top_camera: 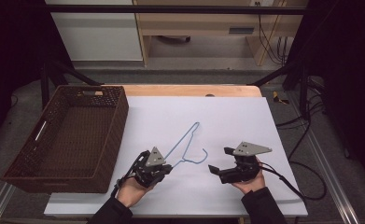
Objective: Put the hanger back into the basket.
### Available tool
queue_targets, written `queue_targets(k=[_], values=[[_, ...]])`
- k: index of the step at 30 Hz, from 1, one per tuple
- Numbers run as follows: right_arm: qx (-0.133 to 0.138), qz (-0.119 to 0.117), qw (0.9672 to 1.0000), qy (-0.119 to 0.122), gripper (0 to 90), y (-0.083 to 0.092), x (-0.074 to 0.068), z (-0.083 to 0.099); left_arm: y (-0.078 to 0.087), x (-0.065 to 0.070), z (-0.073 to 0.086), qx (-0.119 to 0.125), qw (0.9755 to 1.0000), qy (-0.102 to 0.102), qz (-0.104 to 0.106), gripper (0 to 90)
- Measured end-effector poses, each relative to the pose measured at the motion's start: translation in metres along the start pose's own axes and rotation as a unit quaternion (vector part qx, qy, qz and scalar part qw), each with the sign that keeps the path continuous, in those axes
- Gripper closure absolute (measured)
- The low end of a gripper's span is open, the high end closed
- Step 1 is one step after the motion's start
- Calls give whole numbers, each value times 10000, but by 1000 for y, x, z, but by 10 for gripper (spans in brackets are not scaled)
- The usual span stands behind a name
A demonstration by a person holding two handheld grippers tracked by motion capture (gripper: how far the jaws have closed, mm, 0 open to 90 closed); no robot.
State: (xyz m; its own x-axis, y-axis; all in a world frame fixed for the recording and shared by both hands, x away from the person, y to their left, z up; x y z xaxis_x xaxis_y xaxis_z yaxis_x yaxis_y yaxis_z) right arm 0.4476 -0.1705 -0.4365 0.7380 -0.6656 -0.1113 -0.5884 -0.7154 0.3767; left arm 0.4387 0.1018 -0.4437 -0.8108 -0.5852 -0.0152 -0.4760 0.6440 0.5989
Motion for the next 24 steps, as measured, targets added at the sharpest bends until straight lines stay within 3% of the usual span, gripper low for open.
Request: queue_targets(k=[10,19,24], values=[[-196,-453,9987,151,174,-30,-25,5,1,-1,0,2,10000,-12,-6,867],[-214,-607,9976,274,312,-45,-33,8,1,-1,0,-8,10000,-4,-9,867],[-129,-658,9976,197,409,-50,-34,7,0,-1,1,-15,10000,-5,-4,867]])
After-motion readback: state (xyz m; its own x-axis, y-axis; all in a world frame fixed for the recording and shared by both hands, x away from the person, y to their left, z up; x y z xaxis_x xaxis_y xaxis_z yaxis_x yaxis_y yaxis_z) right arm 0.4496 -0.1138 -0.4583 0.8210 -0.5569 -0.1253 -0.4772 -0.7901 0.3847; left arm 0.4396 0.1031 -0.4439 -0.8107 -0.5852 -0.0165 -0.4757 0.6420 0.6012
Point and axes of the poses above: each handheld gripper's, and its own axes: y roughly backward along the jaws, z roughly out of its underside, x roughly to its right, the point moved 3 cm from there along -y, roughly forward along the jaws, and after that the axes turned 7 degrees about x, right-handed, at the moved point
